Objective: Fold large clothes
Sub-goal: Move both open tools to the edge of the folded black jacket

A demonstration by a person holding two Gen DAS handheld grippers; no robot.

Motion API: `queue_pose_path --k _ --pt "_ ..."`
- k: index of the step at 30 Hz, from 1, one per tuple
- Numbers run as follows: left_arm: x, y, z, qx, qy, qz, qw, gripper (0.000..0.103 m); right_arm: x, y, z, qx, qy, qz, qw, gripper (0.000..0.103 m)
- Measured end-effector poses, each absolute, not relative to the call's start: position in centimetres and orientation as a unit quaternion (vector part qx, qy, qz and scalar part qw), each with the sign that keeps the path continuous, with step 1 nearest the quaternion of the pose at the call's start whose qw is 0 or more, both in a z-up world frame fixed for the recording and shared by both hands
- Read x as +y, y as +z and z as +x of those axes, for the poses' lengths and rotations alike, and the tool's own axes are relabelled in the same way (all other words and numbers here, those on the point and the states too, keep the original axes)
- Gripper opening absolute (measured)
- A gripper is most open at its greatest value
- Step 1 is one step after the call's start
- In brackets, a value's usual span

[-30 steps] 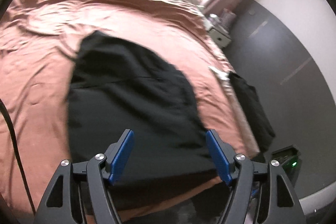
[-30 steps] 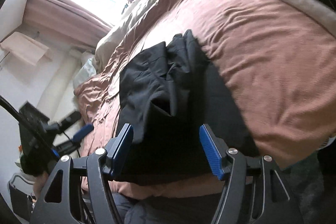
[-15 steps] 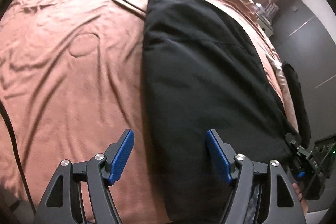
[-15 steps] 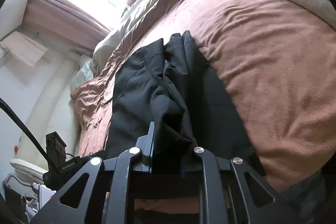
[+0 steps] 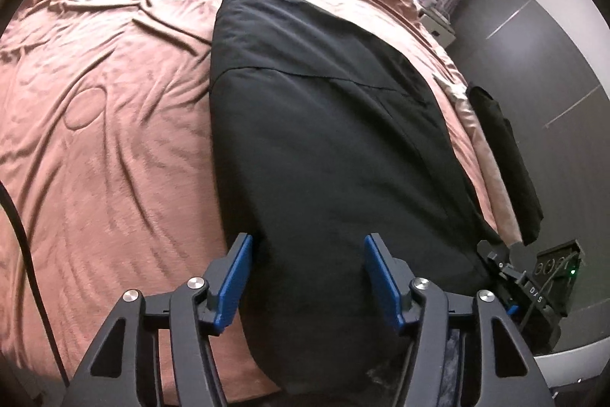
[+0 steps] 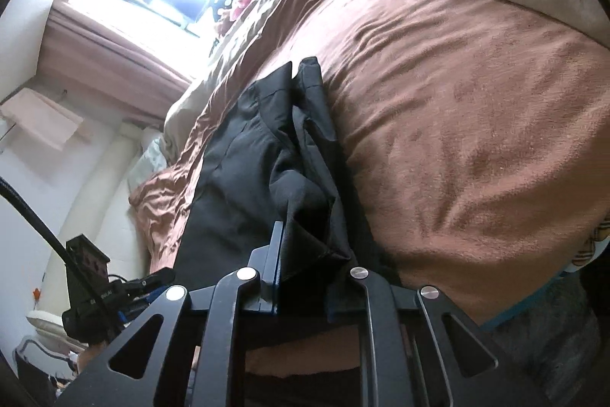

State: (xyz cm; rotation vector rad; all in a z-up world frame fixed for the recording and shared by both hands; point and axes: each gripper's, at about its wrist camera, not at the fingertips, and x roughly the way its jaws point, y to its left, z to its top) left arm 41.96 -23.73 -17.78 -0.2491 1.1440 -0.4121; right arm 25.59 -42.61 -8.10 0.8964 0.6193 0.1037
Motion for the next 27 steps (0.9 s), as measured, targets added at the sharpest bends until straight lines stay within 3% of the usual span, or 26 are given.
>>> queue_pose_path --k 5,7,8,10,17,20,27 --pt "-23.8 -19.0 42.2 0.543 -0.185 -0.111 0.811 0.061 -42.9 -9.5 25.8 0.325 0.06 0.443 0.833 0.023" --pt "-23.7 -19.0 42.1 0.543 -0.187 -0.11 0.811 0.061 -43.5 -9.2 25.4 0.325 0.056 0.446 0.832 0.039" --pt "-23.6 -18.9 42.1 0.543 -0.189 -0.112 0.811 0.061 -43.7 -8.7 25.2 0.324 0.046 0.439 0.837 0.054" --pt "-23.3 -18.7 42.3 0.542 -0.19 -0.115 0.811 0.061 -44.2 -7.5 24.8 0.317 0.03 0.417 0.851 0.069" --pt "-21.8 -18.2 44.1 0.533 -0.179 -0.132 0.816 0.062 -45.7 -4.2 27.6 0.342 0.06 0.354 0.868 0.071" --pt "-21.0 -18.4 45.2 0.532 -0.17 -0.142 0.817 0.062 -46.6 -3.5 30.2 0.358 0.079 0.337 0.867 0.081" --pt "-19.5 -19.4 48.4 0.535 -0.152 -0.169 0.814 0.062 -47.8 -3.6 38.2 0.4 0.106 0.321 0.852 0.082"
